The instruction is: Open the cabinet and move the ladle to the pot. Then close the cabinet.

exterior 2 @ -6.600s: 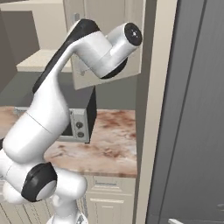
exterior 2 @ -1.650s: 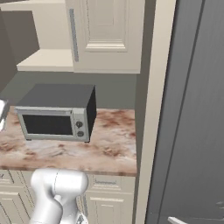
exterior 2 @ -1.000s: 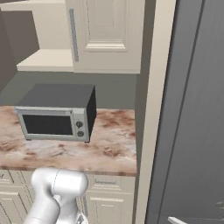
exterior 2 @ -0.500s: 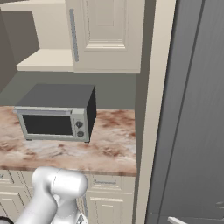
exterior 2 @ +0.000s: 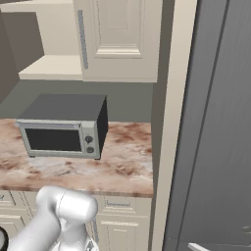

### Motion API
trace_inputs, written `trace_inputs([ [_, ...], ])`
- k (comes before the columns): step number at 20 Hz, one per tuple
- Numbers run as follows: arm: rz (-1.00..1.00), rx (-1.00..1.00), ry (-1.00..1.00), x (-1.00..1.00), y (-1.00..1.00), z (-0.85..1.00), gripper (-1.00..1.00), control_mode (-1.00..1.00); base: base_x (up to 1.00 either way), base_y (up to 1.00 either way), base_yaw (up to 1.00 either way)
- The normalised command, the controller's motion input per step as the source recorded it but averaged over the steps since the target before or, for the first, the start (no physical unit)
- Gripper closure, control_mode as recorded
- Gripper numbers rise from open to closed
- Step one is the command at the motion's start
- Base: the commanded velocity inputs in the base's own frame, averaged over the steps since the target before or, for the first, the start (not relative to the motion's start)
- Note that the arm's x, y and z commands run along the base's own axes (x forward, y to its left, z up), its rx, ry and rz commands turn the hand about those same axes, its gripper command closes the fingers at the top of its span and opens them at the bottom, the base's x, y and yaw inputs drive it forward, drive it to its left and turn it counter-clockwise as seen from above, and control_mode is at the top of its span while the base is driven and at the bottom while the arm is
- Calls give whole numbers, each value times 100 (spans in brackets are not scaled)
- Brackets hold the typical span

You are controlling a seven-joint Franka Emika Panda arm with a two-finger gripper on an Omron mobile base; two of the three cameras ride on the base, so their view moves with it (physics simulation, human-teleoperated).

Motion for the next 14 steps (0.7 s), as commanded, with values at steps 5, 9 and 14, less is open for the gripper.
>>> trace_inputs([
  [5,0,45,45,31,16,-12,-100,-100,0,0,0],
  [9,0,48,48,26,37,-24,-100,-100,0,0,0],
  [14,0,43,39,13,50,-53,-100,-100,0,0,0],
])
